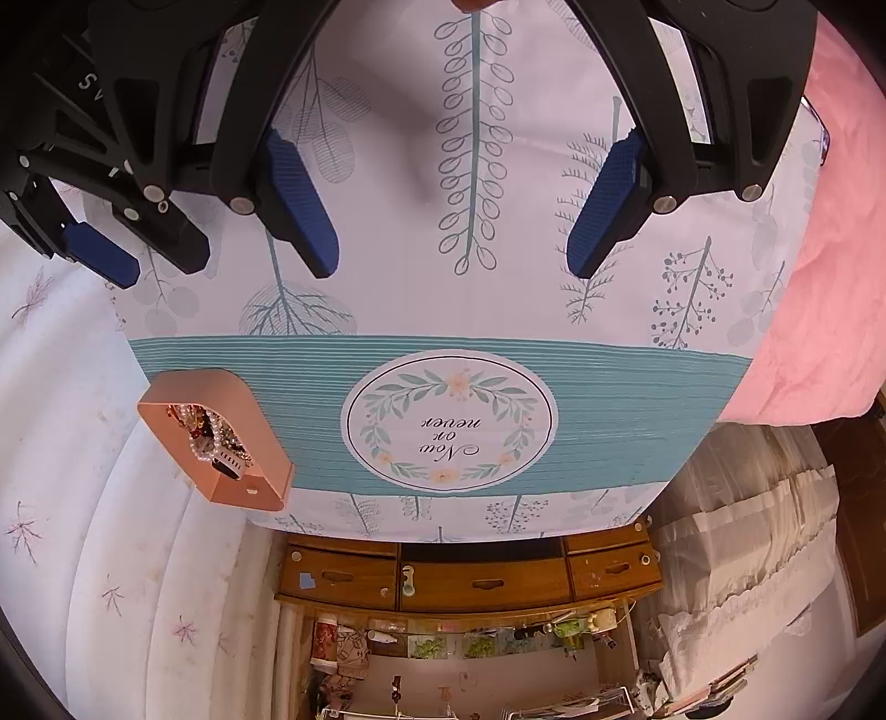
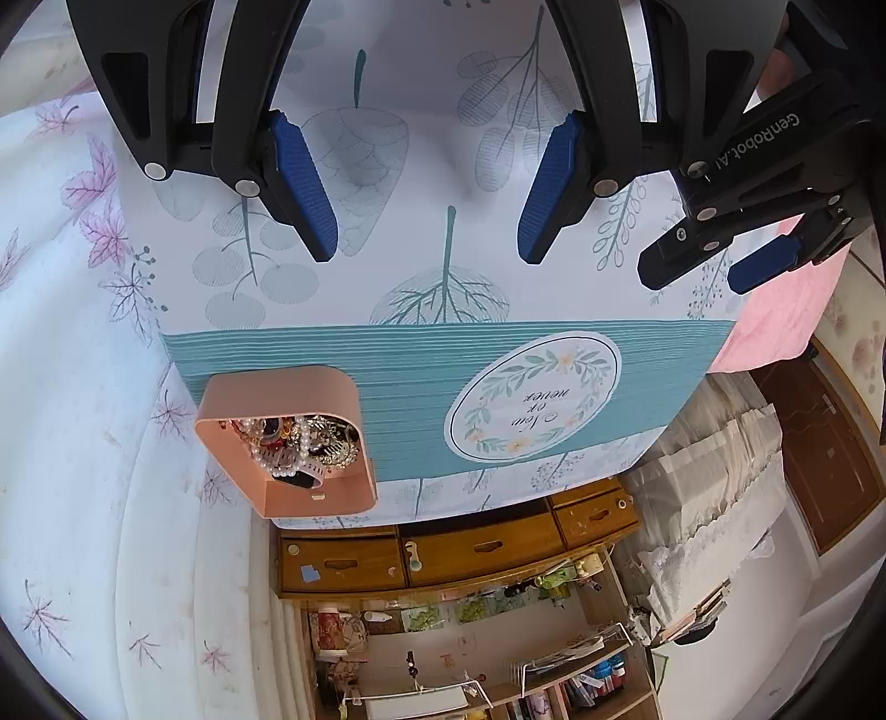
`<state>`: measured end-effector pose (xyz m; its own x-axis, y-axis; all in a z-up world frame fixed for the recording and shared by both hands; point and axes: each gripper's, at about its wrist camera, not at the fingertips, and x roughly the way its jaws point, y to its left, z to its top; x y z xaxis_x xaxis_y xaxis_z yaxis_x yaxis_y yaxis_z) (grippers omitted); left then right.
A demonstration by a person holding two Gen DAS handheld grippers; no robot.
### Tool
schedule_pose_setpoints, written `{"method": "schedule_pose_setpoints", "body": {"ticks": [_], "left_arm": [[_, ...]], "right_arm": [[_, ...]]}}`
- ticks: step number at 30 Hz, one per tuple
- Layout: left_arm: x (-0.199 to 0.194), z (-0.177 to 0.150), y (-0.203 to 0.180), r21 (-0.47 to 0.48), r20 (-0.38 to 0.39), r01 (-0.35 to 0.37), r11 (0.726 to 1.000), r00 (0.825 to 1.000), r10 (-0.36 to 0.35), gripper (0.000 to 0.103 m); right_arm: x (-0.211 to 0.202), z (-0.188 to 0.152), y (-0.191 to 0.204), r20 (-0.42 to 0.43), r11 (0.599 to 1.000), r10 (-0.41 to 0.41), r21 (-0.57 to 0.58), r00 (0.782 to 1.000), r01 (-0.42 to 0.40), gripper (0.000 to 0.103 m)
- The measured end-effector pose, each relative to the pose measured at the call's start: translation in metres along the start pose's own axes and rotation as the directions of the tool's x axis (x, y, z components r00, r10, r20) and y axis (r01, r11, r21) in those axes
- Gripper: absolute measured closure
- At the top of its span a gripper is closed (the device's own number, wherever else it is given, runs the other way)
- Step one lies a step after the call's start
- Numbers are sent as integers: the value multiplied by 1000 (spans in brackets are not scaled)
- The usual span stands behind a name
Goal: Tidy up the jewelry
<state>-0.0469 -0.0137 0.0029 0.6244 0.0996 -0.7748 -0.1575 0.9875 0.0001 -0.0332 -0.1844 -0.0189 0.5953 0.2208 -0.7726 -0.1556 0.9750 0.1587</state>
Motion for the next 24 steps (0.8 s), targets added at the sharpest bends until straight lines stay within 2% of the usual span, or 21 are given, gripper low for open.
{"method": "schedule_pose_setpoints", "body": {"ticks": [24], "left_arm": [[4,-2,3,-16,-9,20,1000,1000,-21,20]], "right_arm": [[0,-1,1,11,1000,-5,-8,1000,5,34]]}}
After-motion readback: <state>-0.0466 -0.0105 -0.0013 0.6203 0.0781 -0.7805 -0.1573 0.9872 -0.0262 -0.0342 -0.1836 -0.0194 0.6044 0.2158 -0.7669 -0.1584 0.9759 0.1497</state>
